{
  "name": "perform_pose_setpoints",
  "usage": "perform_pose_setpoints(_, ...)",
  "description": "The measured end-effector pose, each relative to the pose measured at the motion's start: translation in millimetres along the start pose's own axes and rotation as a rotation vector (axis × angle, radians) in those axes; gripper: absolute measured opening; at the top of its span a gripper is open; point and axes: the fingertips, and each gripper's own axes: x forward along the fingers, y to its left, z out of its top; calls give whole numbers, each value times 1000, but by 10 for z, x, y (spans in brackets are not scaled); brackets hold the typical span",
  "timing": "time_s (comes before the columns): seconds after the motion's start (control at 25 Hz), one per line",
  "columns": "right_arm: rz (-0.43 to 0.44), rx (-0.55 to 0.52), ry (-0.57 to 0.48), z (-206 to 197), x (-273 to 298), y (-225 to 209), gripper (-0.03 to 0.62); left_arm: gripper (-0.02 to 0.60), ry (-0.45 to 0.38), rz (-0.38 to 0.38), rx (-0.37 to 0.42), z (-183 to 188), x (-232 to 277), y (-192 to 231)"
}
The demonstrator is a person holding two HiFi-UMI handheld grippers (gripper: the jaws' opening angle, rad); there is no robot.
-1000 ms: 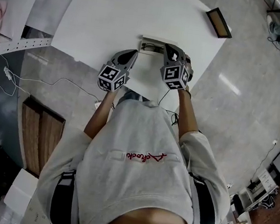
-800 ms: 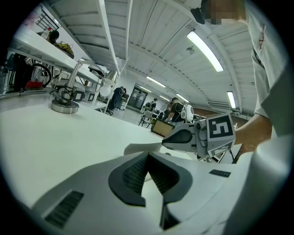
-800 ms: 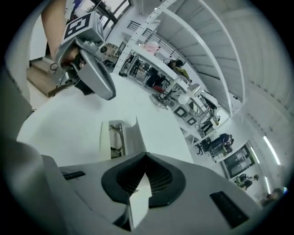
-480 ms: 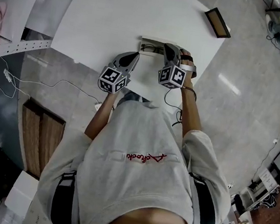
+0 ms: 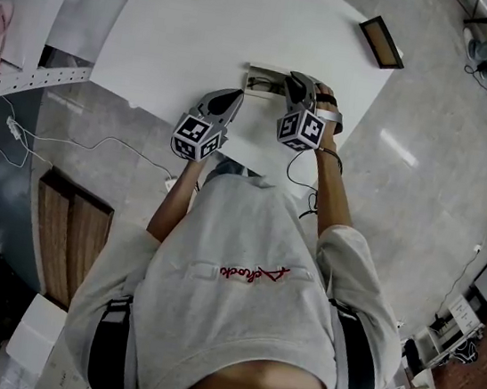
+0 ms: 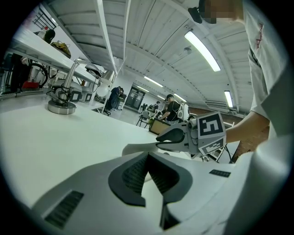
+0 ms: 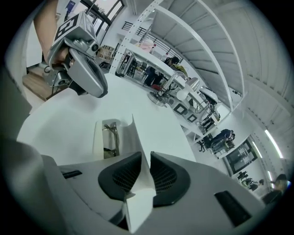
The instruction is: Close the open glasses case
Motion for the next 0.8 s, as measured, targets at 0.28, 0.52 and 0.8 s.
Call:
perform_pose_setpoints(0.28, 5, -19, 0, 19, -1, -24, 58, 28, 4, 2, -1, -16, -9, 16)
perform_pose_setpoints(0.52, 7, -6, 0, 10, -35, 19, 58, 28, 2, 0, -2, -4, 5, -4)
perform_pose_setpoints(0.8, -18, 17, 1, 14, -140, 158, 60, 28, 1, -6, 0, -18, -15, -23)
